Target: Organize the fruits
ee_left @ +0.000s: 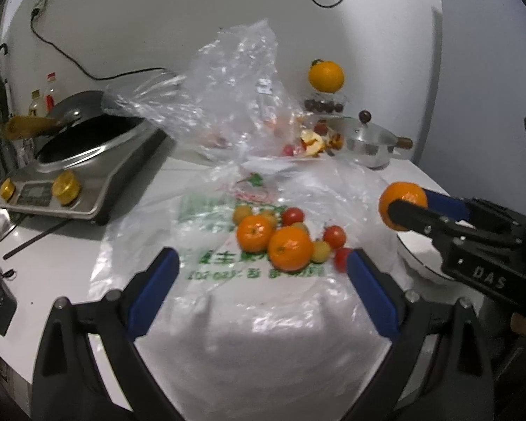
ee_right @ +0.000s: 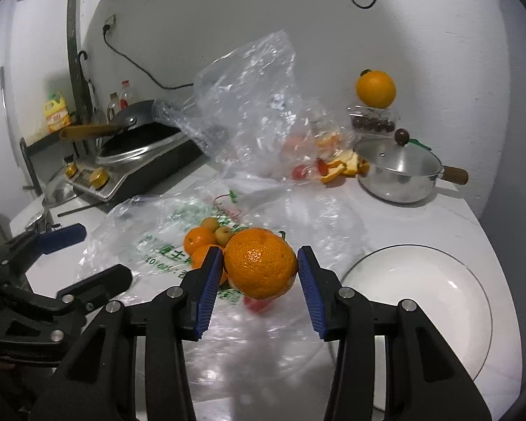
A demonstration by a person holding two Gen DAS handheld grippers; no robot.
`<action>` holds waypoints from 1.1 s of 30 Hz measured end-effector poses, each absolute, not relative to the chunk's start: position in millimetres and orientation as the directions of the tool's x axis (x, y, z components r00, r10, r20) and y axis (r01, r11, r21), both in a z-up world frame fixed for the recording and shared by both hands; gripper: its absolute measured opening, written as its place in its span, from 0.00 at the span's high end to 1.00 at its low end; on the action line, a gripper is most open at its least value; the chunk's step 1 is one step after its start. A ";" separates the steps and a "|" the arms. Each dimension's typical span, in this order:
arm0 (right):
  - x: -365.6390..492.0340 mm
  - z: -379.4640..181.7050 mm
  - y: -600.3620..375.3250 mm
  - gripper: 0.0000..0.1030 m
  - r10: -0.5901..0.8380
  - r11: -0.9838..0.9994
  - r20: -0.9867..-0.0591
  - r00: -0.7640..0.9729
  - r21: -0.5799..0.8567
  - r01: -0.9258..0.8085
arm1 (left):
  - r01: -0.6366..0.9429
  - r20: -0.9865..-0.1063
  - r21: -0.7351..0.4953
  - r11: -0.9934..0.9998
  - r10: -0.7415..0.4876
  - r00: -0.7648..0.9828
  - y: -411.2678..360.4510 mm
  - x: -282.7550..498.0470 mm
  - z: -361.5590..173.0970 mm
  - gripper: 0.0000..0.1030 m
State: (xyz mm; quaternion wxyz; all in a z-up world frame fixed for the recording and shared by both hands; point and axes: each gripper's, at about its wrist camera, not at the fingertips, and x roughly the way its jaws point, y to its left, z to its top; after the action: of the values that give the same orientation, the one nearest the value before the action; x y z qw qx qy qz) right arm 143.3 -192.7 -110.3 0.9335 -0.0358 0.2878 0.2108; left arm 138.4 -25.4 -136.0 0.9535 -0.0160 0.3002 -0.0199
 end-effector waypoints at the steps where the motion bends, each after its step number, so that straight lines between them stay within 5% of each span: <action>1: 144.6 -110.4 -197.2 0.55 0.374 0.909 -0.549 0.748 0.058 -0.412 | 0.030 -0.576 -0.043 0.999 -0.049 0.816 -27.9 141.5 -136.9 0.06; 26: 169.4 -117.6 -229.1 0.55 0.407 0.896 -0.505 0.761 0.057 -0.441 | 0.027 -0.754 -0.160 0.987 -0.140 0.642 -42.3 221.4 -195.3 0.54; 33: 168.4 -118.3 -228.5 0.55 0.395 0.899 -0.511 0.763 0.044 -0.436 | 0.027 -0.748 -0.187 0.982 -0.160 0.644 -38.9 217.1 -194.0 0.56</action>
State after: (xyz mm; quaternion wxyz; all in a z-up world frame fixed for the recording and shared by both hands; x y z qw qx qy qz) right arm 168.4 -228.5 -118.3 0.9382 -0.0386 0.2633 0.2215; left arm 217.1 -38.9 -194.0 0.9033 -0.0794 0.4185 -0.0515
